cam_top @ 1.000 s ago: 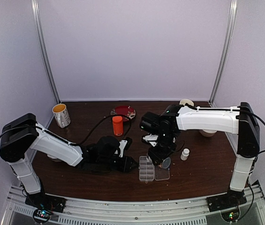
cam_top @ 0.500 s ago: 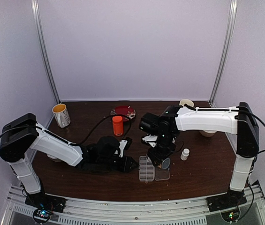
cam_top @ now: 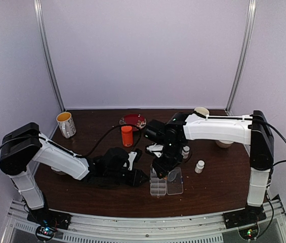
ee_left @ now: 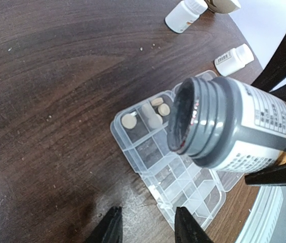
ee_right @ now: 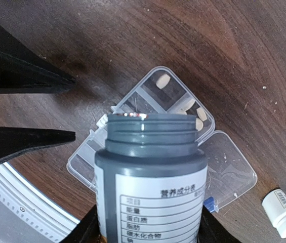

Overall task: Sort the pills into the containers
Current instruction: Pour the pill into the compartment of the pill container.

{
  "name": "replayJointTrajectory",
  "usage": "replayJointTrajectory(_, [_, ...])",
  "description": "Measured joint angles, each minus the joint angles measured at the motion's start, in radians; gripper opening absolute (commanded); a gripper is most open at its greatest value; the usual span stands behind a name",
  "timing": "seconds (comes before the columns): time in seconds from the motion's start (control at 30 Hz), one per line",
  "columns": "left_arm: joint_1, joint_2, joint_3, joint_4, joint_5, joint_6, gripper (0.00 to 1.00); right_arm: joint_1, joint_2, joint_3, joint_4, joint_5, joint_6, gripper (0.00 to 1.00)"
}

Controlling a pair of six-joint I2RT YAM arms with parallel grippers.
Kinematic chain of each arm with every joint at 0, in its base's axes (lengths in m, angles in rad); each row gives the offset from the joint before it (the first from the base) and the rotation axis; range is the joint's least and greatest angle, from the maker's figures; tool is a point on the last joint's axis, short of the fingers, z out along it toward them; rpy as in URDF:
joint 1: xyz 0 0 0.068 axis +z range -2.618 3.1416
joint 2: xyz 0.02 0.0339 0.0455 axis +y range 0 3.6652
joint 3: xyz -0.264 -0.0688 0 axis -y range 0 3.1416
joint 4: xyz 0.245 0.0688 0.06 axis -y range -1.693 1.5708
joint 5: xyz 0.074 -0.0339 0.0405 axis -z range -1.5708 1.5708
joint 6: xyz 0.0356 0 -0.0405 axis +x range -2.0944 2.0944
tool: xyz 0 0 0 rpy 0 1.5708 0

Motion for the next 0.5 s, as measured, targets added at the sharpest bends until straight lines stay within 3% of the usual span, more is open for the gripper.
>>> replayJointTrajectory(0.5, [0.0,0.0,-0.006,0.001,0.0,0.0,0.37,0.006,0.024,0.001,-0.021,0.014,-0.007,0.0])
